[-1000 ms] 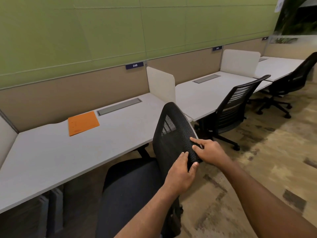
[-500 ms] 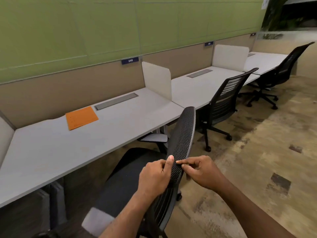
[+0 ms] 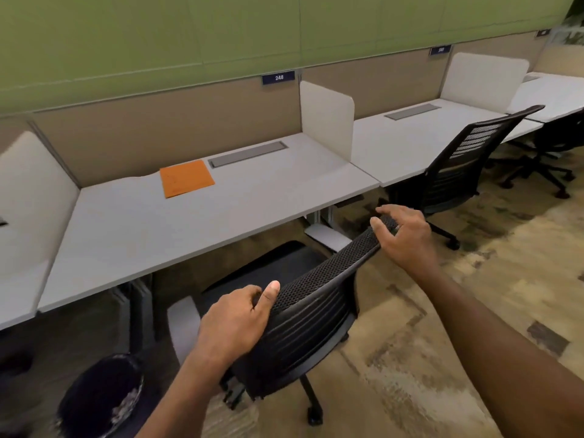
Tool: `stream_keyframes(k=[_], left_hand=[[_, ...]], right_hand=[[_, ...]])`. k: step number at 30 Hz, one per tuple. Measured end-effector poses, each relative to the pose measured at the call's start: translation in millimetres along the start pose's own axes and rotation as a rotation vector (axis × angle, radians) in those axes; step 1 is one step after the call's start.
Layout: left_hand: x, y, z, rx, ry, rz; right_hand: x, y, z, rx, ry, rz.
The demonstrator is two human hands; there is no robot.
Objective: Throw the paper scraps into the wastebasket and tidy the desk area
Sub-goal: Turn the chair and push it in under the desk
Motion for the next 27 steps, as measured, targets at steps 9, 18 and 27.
stream_keyframes(k=[9,18,27], left_hand=[[-17,31,10,0.228,-0.188,0.169],[-24,46,31,0.212,-0.308,0.223],[4,63,20,0.113,-0.359,0.369]], right_hand=[[29,-30,-8,0.178,0.224,-0.131],[15,-19,-22,0.433,0.328,-0.123],[49,-18,-50,0.383,0.298,-0.024]])
Point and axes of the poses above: each hand's wrist, its own x-axis towards the middle knuckle, its own z-axis out of the back of the hand, y = z × x, the point moved 4 cm from there along x, towards the middle knuckle, and after that the axes turned 8 degrees about x, right-handed, at the moved point
